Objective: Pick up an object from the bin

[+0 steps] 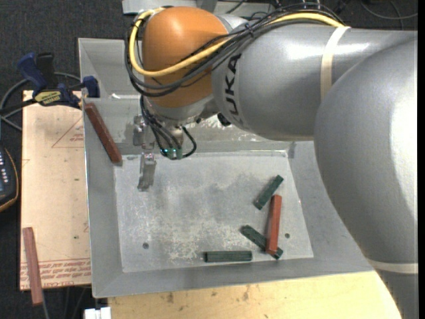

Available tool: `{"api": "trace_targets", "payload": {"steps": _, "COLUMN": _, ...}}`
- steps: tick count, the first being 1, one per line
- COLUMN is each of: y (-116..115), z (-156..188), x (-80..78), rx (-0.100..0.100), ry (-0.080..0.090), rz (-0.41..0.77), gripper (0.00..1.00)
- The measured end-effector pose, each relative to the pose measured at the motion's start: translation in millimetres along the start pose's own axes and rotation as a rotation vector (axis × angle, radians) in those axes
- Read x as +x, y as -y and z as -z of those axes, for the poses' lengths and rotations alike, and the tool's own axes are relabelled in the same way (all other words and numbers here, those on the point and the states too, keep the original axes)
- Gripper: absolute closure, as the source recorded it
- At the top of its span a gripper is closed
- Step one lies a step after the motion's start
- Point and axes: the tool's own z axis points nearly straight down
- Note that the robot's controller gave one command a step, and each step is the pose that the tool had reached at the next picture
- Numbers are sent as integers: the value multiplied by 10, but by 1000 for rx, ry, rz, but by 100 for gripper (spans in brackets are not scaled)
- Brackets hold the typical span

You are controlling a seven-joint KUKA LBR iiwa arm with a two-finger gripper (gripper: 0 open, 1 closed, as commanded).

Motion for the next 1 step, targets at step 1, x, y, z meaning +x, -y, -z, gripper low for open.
{"api": "trace_targets", "payload": {"steps": 1, "y": 129, "z": -1108, "x": -199, "rx": 1, "ry": 2, "rz": 541, "gripper": 0}}
